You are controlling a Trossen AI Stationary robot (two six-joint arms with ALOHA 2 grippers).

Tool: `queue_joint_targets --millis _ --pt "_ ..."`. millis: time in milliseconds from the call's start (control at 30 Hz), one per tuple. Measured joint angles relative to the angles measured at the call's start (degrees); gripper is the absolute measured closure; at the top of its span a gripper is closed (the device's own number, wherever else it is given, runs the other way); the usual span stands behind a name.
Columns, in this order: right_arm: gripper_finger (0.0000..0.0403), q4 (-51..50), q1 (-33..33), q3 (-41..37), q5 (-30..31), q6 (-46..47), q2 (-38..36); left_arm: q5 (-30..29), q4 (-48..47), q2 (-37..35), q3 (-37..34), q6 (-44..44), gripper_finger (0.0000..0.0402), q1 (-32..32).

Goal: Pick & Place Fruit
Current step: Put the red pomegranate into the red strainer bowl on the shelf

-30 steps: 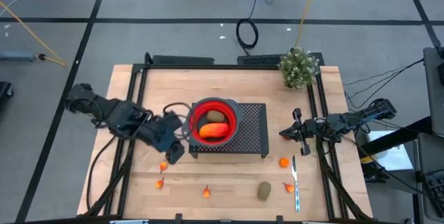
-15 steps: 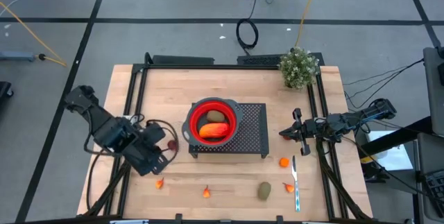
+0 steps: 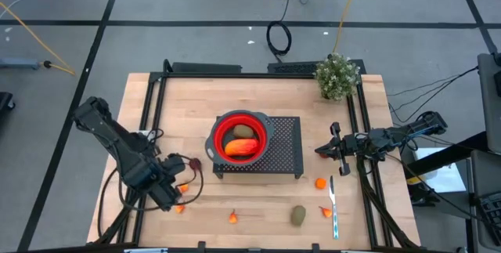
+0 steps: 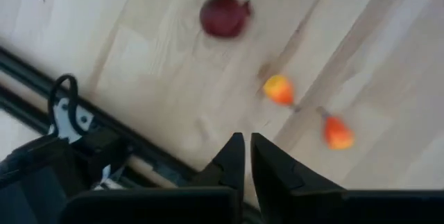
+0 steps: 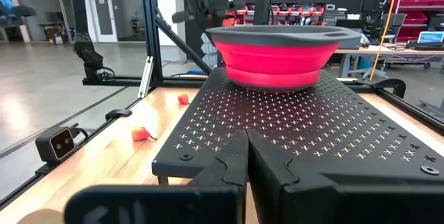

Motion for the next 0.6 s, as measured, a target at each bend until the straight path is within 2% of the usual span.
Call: queue_joint_targets --millis 133,267,400,600 --pt "0.0403 0.0 0.0 -0.01 0.0 0.11 0.01 1.43 0.9 0.0 -3.69 2.47 0.0399 -1.34" --pt "0.0403 0.0 0.01 0.01 0.0 0.92 0.0 2.23 4.07 0.0 -6.11 6.45 0.0389 -2.38" --pt "0.0403 0.0 0.01 0.0 0.0 1.46 0.01 2.22 7.8 0.0 -7.67 9.86 0.0395 -3.28" --pt "0.0403 0.0 0.01 0.01 0.0 1.46 0.02 1.89 9.41 0.0 -10.69 10.62 0.0389 -4.66"
